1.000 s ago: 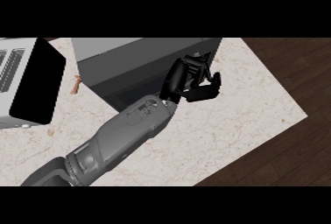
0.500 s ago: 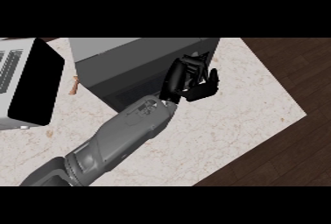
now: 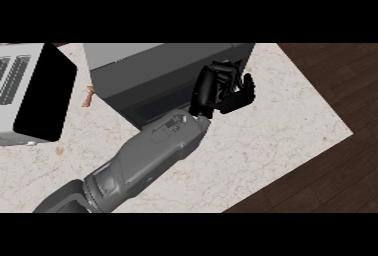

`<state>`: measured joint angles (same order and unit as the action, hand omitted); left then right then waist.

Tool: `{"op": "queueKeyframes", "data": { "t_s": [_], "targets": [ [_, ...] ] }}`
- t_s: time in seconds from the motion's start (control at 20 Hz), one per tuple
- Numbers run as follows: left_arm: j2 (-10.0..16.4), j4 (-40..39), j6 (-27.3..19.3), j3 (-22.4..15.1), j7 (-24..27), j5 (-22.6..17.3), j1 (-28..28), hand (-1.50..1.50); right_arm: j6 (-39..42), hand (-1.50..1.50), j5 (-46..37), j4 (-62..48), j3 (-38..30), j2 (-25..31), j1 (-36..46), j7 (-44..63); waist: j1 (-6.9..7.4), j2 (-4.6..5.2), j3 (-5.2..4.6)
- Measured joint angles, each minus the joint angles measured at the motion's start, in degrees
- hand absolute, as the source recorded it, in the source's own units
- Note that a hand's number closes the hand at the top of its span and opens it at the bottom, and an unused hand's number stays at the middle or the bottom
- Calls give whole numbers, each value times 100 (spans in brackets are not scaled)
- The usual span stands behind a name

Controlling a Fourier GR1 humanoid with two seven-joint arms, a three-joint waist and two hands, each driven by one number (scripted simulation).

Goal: Pick up the milk, place it into the microwave and close the microwave

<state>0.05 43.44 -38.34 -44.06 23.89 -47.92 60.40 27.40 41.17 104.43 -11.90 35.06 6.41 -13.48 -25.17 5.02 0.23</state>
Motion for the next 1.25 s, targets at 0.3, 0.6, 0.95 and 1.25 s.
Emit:
{"op": "queueKeyframes", "data": {
  "t_s": [0.3, 0.6, 0.95, 1.25],
  "targets": [
    [-18, -73, 109, -223, -119, -214, 189, 150, -84, -150, 155, 0, -253, 106, -8, 41, 148, 20, 1],
    [-17, -181, 458, -500, -145, -321, 375, 150, -160, -150, 269, 63, -473, 183, -72, 70, 324, 48, 3],
    [-13, -214, 830, -740, -83, -423, 463, -150, -221, -150, 413, 151, -704, 265, -222, 135, 541, 39, 2],
    [-14, -196, 1039, -847, 0, -560, 439, -150, -281, -150, 519, 281, -868, 316, -356, 200, 707, 18, -6]
  ]
}}
